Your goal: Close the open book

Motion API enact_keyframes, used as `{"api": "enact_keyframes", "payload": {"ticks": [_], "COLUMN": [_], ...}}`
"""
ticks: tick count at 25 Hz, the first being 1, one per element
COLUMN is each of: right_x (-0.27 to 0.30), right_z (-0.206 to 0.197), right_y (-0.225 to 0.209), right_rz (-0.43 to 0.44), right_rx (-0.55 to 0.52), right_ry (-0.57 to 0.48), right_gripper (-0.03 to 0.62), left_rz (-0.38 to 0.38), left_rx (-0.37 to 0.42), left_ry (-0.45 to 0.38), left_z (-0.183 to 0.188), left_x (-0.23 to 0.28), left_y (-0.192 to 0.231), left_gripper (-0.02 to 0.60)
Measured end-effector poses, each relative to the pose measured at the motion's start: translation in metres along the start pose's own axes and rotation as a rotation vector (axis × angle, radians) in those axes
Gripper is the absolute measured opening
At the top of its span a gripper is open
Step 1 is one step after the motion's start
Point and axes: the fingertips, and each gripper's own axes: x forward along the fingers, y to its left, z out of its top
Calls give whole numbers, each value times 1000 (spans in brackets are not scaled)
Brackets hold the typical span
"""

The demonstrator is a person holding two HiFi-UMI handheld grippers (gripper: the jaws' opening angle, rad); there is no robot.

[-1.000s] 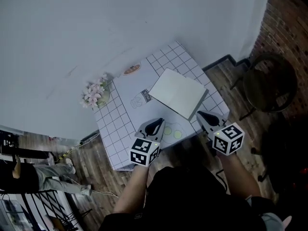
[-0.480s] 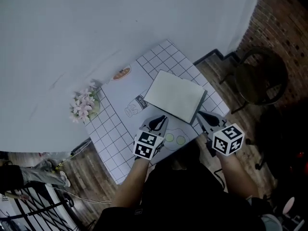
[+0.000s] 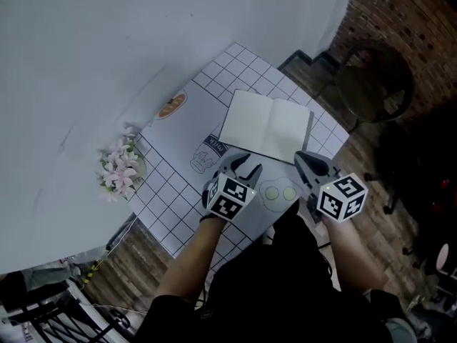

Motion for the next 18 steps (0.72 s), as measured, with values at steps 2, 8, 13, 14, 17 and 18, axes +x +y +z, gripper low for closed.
{"api": "enact_keyframes", "payload": {"ticks": [2, 8, 13, 14, 17, 18], "right_x": [2, -5, -9, -10, -16, -17], "right_z": [-13, -53, -81, -86, -92, -93], "right_y": [9, 10, -9, -10, -18, -21], "right_rz": [-11, -34, -79, -82, -94, -98], "right_rx": [12, 49, 139, 146, 165, 172], "right_ry": [17, 78, 77, 81, 82, 80], "right_gripper": [-2, -2, -2, -2, -2, -2], "left_rz": [-17, -68, -93, -97, -116, -122], "left_rx": [36, 177, 290, 304, 324, 332], "left_ry": [17, 82, 175, 187, 209, 218], "left_z": [-6, -20, -42, -44, -47, -47], "left_x": [5, 40, 75, 80, 92, 96], "left_y": [4, 2, -2, -3, -8, -9], "left_gripper": [144, 166, 183, 184, 184, 184]}}
